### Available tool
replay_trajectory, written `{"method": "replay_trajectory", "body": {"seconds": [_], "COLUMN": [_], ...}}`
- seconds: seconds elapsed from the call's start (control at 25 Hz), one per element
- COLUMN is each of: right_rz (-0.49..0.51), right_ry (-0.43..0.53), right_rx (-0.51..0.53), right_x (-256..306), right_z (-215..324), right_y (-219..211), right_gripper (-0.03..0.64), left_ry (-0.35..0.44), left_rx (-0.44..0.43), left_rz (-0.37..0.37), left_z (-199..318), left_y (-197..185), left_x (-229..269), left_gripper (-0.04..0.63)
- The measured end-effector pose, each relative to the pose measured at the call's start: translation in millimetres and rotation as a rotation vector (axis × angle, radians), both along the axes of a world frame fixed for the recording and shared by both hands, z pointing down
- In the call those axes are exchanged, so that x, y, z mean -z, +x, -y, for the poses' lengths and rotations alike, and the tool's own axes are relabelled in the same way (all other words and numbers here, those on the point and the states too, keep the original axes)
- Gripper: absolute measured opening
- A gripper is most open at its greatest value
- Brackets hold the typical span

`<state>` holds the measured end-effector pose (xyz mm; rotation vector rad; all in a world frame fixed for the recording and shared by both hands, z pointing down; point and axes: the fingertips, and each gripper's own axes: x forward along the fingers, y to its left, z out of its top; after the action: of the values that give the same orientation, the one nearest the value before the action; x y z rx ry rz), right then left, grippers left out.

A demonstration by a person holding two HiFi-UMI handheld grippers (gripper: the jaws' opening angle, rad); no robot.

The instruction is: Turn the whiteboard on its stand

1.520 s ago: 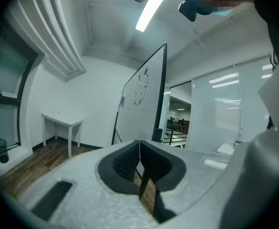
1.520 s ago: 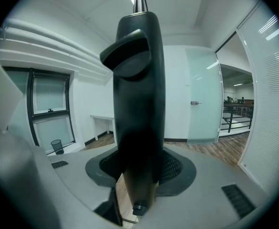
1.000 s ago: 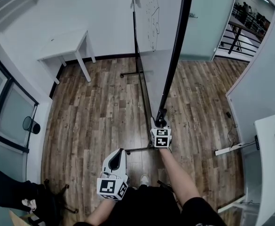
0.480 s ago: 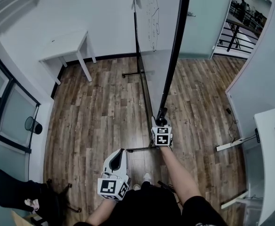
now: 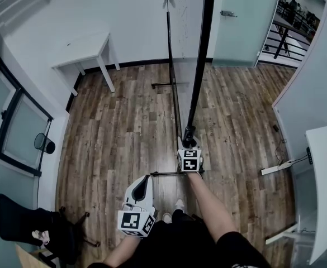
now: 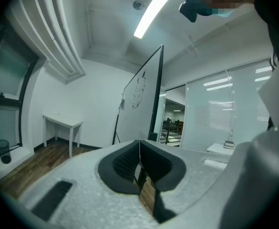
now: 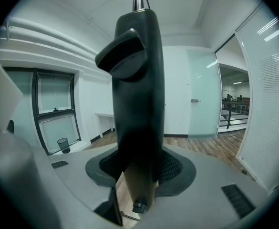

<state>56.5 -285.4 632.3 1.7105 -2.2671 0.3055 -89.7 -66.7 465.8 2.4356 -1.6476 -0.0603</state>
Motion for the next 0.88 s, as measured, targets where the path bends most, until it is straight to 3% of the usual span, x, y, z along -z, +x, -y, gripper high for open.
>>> {"method": "replay_trajectory", "body": {"seconds": [0.88], "right_rz": [0.008], "right_ry": [-0.019], "right_rx": [0.040], "right_x": [-1.0], "right_z": [-143.9], "right_y": [-29.9], "right_gripper": [0.172], "left_ry": [-0.048], "left_rx": [-0.047], "left_rz": [-0.039], "left_z": [-77.7], "left_y": [-9.8], "left_x": [-20.4], "left_gripper": [0.018]}}
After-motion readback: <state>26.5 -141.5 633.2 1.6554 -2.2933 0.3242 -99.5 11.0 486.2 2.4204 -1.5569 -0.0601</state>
